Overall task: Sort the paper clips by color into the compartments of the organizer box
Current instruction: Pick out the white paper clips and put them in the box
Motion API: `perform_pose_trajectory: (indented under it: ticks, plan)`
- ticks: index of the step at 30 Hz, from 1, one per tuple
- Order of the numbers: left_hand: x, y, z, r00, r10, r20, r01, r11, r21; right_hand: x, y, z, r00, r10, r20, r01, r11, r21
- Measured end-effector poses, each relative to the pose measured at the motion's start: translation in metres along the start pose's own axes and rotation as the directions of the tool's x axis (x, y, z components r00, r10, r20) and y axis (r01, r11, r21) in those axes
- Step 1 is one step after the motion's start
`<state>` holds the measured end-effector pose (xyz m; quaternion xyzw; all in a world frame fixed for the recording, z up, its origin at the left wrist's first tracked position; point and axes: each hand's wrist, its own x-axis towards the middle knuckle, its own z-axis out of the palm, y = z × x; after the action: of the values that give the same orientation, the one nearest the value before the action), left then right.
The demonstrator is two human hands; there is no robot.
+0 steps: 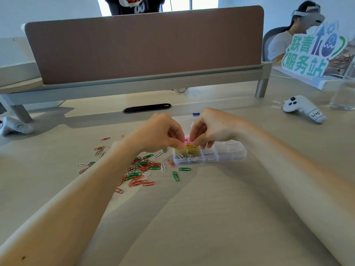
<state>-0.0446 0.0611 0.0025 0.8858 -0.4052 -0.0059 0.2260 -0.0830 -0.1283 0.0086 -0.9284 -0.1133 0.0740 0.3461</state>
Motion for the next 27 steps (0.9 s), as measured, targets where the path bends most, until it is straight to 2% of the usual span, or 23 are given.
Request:
perform_pose_trajectory:
  ticks: [2,5,8,10,16,23,27]
  plan:
    - [0.0,-0.007,-0.005,0.998,-0.023,-0.062,0.022,1.0,-0.014,0.0,0.001,0.001,1.0,-0.01,-0.027,0.01,1.0,-0.006]
    - [-0.002,-0.023,-0.006,0.983,-0.12,-0.137,0.13,0.989,0.065,0.002,0.004,0.003,0.996,-0.026,-0.086,0.022,0.999,-0.046]
    - [-0.005,-0.033,0.002,0.963,-0.246,-0.106,0.258,0.959,0.118,0.003,0.006,0.005,0.994,-0.024,-0.109,0.016,0.997,-0.077]
    - [-0.006,-0.035,0.005,0.955,-0.287,-0.07,0.294,0.947,0.127,0.004,0.007,0.007,0.994,-0.022,-0.104,0.012,0.996,-0.09]
    - [-0.006,-0.038,0.005,0.951,-0.306,0.035,0.298,0.942,0.151,0.008,0.01,0.011,0.995,-0.017,-0.103,0.005,0.994,-0.11]
    - [-0.007,-0.036,0.002,0.958,-0.284,0.041,0.272,0.943,0.195,0.009,0.01,0.011,0.995,-0.029,-0.095,0.017,0.992,-0.122]
    - [-0.006,-0.034,-0.004,0.968,-0.252,-0.017,0.251,0.955,0.155,0.01,0.01,0.008,0.995,-0.044,-0.093,0.032,0.992,-0.123]
